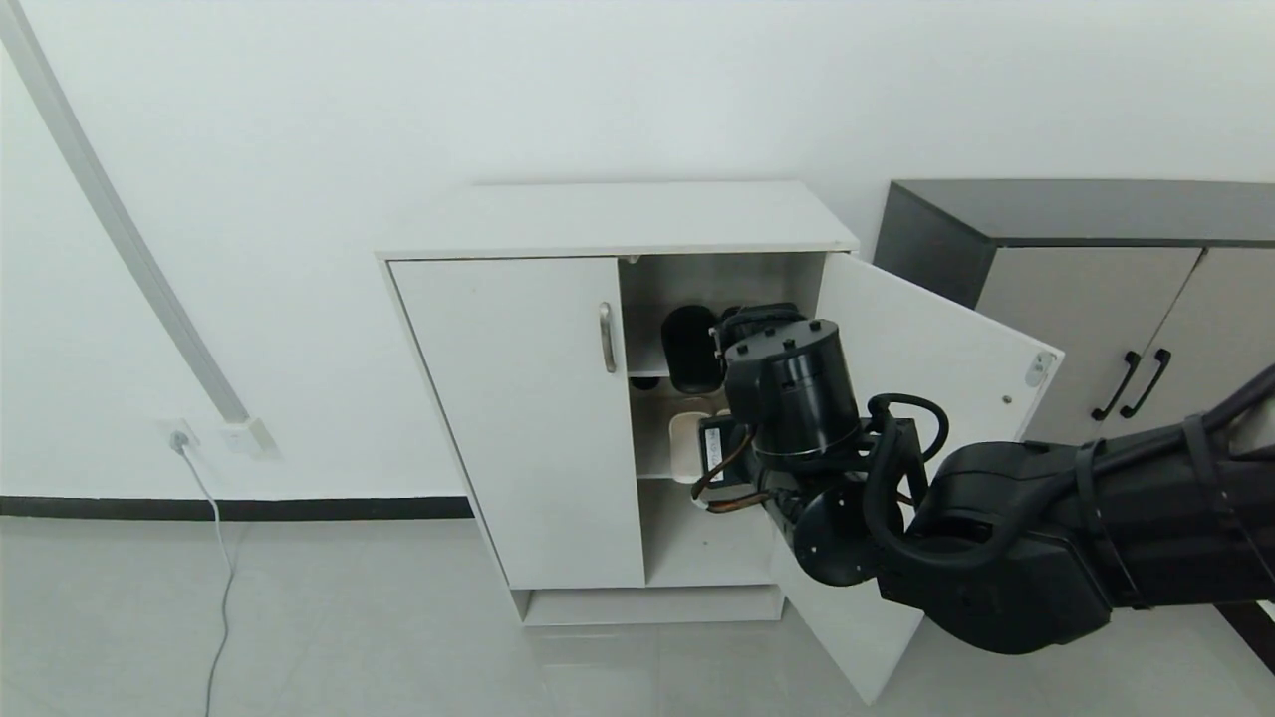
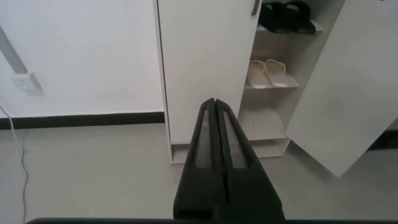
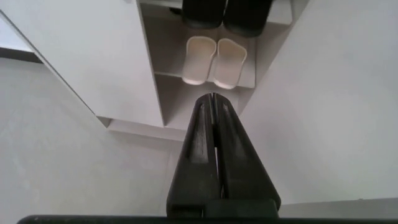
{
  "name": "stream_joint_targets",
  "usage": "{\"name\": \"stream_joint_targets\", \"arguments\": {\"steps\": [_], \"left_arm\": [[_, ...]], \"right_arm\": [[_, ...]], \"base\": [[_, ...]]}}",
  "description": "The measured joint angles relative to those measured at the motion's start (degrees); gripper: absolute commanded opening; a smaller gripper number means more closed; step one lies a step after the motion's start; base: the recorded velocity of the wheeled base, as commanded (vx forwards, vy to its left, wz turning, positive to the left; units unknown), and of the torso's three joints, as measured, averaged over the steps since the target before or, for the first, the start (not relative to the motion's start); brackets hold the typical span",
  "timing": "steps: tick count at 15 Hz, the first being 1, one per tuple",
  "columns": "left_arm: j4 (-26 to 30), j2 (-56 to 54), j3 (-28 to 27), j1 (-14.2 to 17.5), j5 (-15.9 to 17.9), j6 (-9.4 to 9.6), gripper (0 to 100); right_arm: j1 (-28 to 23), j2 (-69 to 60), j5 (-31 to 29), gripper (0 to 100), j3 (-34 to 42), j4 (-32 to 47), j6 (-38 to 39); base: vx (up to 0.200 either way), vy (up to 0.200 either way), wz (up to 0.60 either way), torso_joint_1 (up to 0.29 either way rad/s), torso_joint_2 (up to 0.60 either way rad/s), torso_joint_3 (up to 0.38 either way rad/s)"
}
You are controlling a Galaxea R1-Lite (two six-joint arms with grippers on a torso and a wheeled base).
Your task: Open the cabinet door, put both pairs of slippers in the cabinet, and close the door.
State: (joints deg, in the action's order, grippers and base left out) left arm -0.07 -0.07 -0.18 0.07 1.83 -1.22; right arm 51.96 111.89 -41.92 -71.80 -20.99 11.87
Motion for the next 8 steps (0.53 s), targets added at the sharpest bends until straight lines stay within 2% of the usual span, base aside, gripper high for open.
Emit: {"name": "stream_joint_targets", "arguments": {"steps": [8], "left_arm": [[0.00, 0.00, 0.00, -0.02, 0.02, -0.06, 0]], "right_arm": [[-0.04, 0.41, -0.01, 0, 0.09, -0.07, -0.02]], "base": [[0.000, 0.000, 0.00, 0.200, -0.51, -0.312]]}}
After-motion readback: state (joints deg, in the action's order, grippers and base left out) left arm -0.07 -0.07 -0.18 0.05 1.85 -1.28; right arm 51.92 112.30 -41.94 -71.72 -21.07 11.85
